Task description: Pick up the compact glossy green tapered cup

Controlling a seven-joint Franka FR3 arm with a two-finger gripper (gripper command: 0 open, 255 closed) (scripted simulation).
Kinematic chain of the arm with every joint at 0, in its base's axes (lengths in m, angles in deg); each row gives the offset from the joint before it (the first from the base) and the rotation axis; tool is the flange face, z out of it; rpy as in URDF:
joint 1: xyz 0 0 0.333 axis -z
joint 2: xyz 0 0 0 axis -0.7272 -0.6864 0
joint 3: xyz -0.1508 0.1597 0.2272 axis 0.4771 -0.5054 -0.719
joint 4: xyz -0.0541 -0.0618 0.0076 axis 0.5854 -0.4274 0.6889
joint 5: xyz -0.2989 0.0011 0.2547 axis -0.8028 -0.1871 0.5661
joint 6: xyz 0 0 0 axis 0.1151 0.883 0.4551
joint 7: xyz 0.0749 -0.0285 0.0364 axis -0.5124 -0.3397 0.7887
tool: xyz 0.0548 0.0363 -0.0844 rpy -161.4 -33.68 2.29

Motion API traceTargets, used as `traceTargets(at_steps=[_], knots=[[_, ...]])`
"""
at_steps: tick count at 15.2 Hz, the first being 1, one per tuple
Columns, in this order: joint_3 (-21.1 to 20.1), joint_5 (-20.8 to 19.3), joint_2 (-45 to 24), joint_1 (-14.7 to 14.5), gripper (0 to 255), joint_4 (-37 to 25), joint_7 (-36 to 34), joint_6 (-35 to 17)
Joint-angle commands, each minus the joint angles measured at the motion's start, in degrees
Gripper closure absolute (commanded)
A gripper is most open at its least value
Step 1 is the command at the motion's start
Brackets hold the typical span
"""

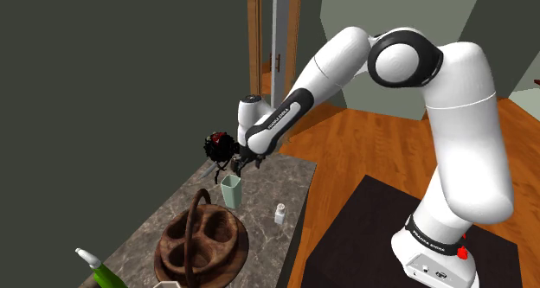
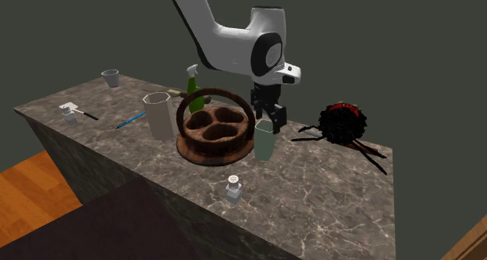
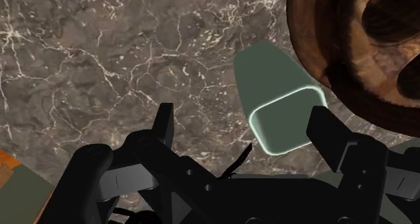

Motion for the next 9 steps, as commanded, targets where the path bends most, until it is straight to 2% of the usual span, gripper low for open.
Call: traceTargets(at_steps=[1, 4, 9], knots=[[0.4, -0.3, -4.7, -0.7, 0, -4.8, -0.9, -0.4], [1.0, -0.5, -11.1, -1.7, 0, -11.8, -2.1, -0.3], [1.3, -0.8, -14.3, -2.0, 0, -12.8, -2.3, -2.5]])
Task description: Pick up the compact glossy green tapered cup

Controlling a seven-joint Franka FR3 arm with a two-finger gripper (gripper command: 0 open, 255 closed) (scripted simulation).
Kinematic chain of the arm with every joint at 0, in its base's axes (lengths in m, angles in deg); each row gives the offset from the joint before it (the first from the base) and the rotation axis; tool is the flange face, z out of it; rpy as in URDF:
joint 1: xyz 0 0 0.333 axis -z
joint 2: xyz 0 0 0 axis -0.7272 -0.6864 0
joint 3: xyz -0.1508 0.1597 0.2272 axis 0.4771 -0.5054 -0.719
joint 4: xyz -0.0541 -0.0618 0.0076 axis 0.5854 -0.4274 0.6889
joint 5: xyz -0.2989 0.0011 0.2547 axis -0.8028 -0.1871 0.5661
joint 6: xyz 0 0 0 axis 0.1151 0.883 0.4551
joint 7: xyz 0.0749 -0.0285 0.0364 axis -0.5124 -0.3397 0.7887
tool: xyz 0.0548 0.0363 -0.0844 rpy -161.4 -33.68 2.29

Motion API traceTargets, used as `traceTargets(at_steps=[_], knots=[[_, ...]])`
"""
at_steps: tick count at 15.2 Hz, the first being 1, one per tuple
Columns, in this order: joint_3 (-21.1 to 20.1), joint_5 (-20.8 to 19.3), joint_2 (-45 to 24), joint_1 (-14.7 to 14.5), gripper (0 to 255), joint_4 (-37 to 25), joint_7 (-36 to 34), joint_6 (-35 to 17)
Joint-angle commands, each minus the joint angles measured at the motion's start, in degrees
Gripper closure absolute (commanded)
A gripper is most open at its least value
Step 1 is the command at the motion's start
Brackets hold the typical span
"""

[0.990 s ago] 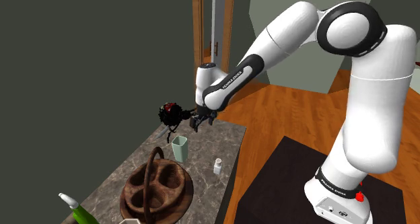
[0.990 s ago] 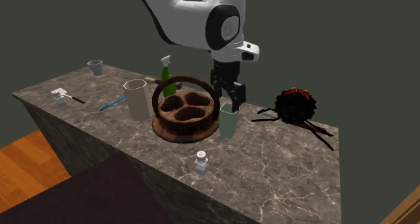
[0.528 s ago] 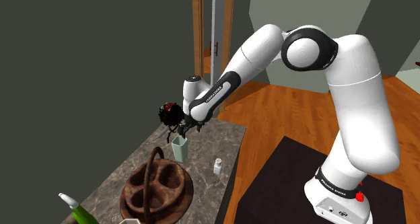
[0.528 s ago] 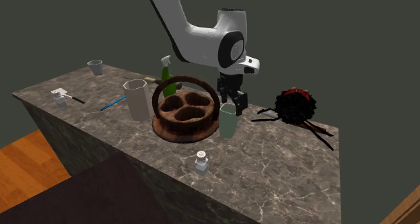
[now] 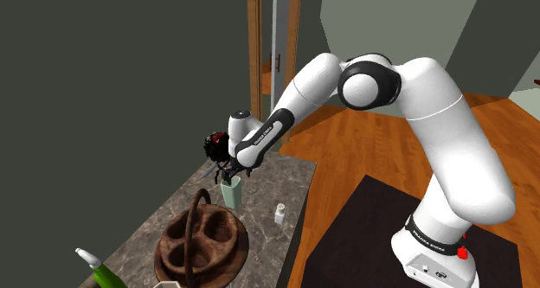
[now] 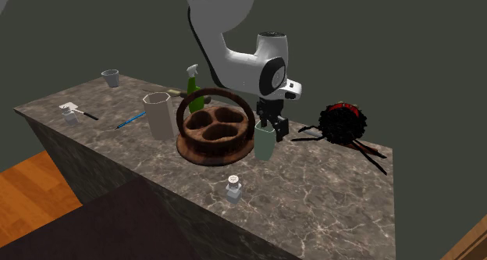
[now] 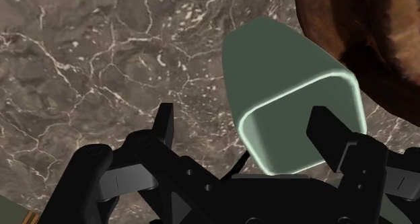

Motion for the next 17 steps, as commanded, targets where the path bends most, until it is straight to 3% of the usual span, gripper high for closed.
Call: traceTargets(at_steps=[1, 4, 5, 17], knots=[[0.1, -0.1, -1.4, -0.1, 0, -0.7, -0.1, -0.8], [0.2, -0.2, -2.4, -0.2, 0, -1.1, -0.2, -1.4], [0.2, -0.2, -2.5, -0.2, 255, -1.0, -0.2, -1.5], [0.0, 0.0, -0.4, -0.1, 255, -0.3, -0.1, -0.2]])
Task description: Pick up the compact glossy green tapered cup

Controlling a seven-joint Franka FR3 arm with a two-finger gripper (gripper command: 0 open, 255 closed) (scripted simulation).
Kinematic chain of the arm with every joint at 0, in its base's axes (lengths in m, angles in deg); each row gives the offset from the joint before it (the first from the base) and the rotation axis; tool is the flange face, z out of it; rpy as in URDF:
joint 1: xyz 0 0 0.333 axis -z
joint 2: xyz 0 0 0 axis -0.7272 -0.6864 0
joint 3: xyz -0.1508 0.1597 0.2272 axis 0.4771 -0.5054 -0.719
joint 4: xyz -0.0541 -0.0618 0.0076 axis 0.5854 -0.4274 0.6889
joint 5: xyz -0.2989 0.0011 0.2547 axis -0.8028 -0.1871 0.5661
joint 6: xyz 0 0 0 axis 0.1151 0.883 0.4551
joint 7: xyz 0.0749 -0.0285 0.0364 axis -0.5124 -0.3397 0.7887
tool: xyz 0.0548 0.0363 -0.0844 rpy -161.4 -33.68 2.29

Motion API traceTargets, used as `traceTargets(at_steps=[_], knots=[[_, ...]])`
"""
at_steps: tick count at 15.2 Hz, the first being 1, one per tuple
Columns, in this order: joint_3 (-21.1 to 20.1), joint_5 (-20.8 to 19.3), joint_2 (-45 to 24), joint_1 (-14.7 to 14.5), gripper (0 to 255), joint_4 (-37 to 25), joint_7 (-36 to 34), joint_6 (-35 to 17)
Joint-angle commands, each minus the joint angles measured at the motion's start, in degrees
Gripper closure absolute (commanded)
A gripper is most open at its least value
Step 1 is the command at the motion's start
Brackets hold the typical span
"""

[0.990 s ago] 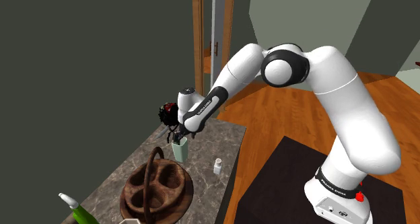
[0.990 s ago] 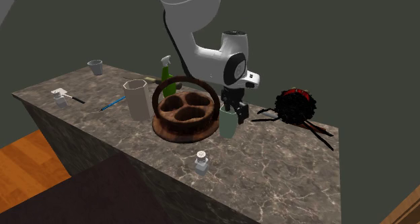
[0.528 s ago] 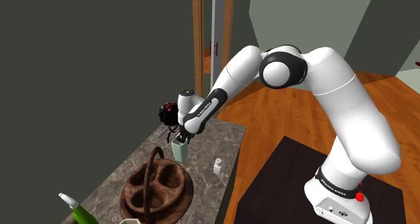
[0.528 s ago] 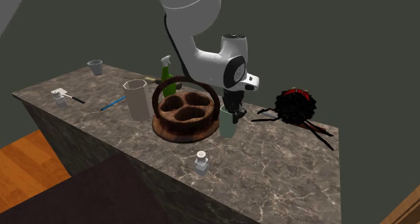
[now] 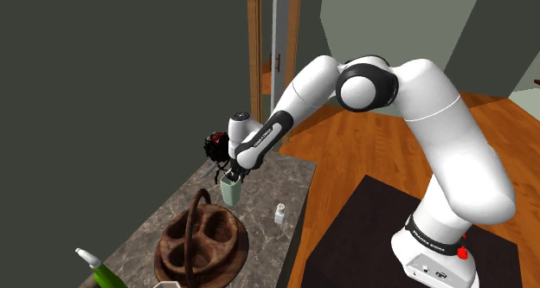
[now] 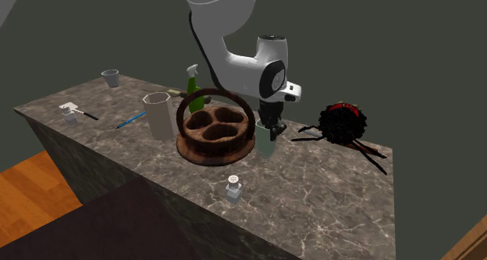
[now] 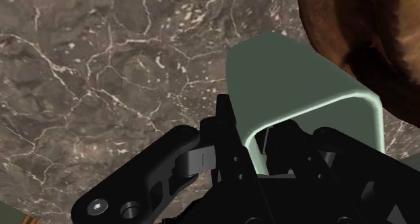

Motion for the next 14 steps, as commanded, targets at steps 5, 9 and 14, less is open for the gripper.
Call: traceTargets(at_steps=[5, 9, 14], knots=[[-0.4, 0.3, 3.8, 0.3, 255, 1.3, 0.2, 2.5], [-0.6, 0.5, 6.2, 0.4, 255, 1.8, 0.4, 4.4], [-0.8, 0.7, 8.1, 0.6, 255, 2.1, 0.6, 5.9]])
